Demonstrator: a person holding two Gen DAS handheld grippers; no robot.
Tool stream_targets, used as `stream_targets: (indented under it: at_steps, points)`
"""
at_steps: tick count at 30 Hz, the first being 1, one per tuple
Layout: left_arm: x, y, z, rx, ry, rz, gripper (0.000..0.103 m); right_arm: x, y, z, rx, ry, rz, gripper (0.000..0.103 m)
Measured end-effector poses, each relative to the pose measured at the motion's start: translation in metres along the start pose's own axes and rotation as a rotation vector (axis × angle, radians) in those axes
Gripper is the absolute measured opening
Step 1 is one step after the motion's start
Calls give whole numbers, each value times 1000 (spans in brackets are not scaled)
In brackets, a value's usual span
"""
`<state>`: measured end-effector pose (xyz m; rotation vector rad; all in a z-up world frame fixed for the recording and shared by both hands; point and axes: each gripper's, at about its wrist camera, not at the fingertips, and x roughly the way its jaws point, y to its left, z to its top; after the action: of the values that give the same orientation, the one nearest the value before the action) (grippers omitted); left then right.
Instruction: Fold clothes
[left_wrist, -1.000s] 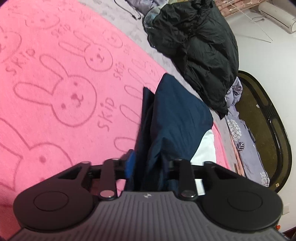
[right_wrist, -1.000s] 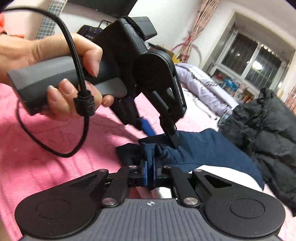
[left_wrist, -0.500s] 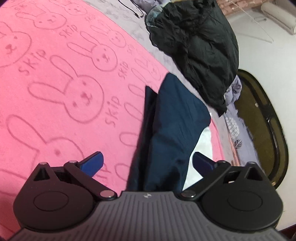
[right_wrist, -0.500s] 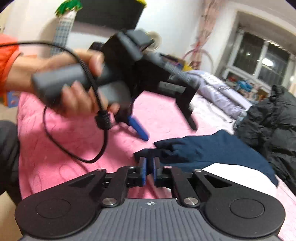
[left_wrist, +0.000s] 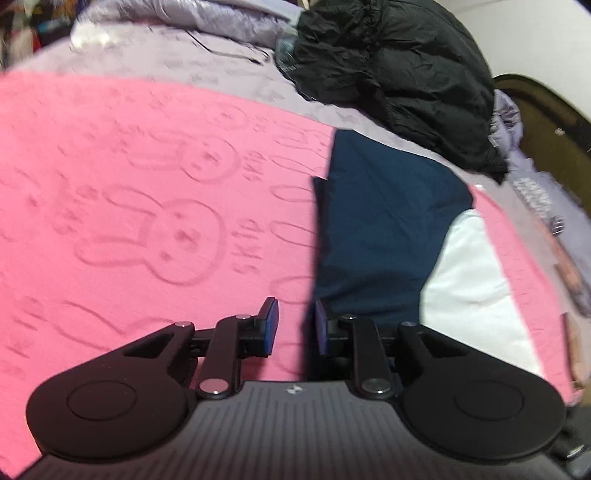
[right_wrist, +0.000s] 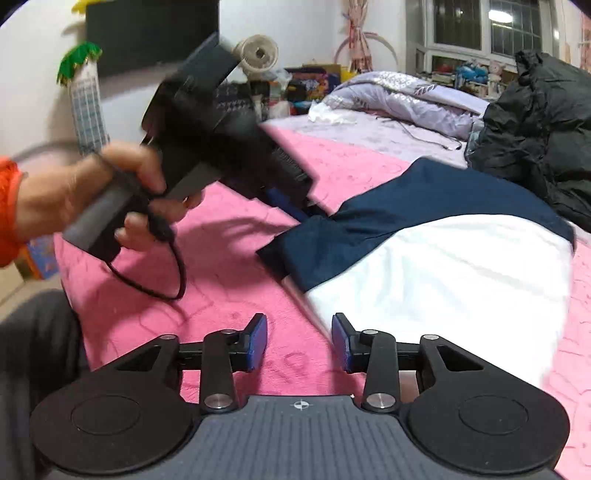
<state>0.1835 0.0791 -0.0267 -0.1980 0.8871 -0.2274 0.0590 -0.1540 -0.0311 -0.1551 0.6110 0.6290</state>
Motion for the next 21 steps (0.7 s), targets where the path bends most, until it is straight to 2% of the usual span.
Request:
stream_targets:
  at_steps: [3,4,5,6,7,9,11,13,14,16,18,20,21]
  points:
    - [-13,9,2,20,-41,170,25,-16,-29,7,76,-99,-165,45]
    - [-20,10,4,15,-67,174,24,-21,-38,5,110,-130,-229,55]
    - [-28,9,5,12,-98,166,22,-25,-46,2,139,-153,-292,60]
    - [-35,4,6,24,-133,139,22,-26,-52,-5,160,-145,-343,64]
    - [-41,-9,7,62,-167,111,22,-23,-56,-14,179,-107,-361,63]
    - [-49,-41,7,159,-233,64,26,-22,-58,-32,216,-36,-339,64]
    - [-48,-76,4,256,-275,-4,27,-30,-54,-40,216,-20,-301,64]
    - [-40,-108,-5,338,-288,-75,42,-43,-61,-36,241,2,-249,63]
    - [-35,-122,-11,383,-288,-101,43,-50,-67,-35,274,0,-229,61]
    - [-24,-140,-26,473,-272,-86,46,-66,-92,-34,414,-52,-206,61]
    - [-11,-151,-42,547,-245,-40,47,-67,-116,-26,477,-104,-213,61]
    - [4,-143,-53,554,-186,30,47,-61,-139,-15,503,-156,-236,62]
    - [7,-135,-58,538,-173,38,47,-58,-151,-10,515,-181,-247,62]
